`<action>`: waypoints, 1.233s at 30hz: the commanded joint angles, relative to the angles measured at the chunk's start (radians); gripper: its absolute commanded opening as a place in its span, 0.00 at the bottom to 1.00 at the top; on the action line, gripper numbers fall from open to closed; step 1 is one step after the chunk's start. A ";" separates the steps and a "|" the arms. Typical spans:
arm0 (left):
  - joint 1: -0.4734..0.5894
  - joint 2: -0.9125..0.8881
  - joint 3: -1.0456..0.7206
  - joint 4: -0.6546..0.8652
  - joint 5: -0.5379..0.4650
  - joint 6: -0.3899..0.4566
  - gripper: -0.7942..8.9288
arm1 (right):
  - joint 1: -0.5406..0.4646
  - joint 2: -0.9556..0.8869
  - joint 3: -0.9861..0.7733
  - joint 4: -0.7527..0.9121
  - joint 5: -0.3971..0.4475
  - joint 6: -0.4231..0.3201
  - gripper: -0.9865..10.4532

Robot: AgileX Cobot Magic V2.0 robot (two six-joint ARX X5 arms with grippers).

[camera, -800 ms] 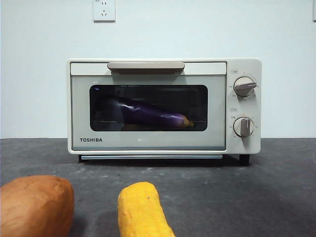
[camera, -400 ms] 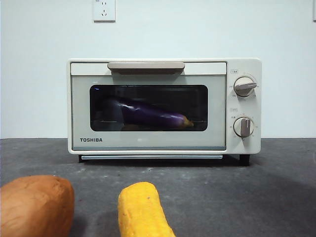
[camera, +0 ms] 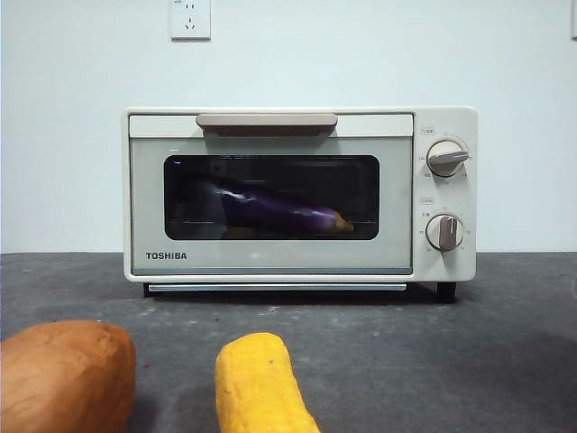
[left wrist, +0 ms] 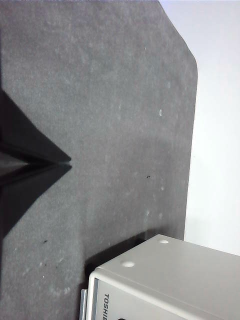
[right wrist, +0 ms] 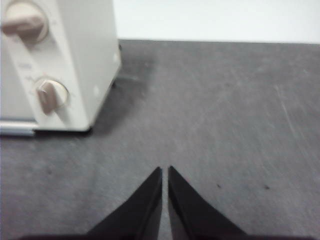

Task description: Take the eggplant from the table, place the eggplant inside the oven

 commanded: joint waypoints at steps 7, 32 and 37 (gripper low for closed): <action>0.002 -0.001 -0.025 -0.006 0.000 -0.006 0.09 | 0.000 -0.013 -0.005 0.019 -0.021 0.028 0.09; 0.002 -0.001 -0.025 -0.006 0.000 -0.006 0.09 | 0.000 -0.013 -0.005 0.019 -0.021 0.028 0.09; 0.002 -0.001 -0.025 -0.006 0.000 -0.006 0.09 | 0.000 -0.013 -0.005 0.019 -0.021 0.028 0.09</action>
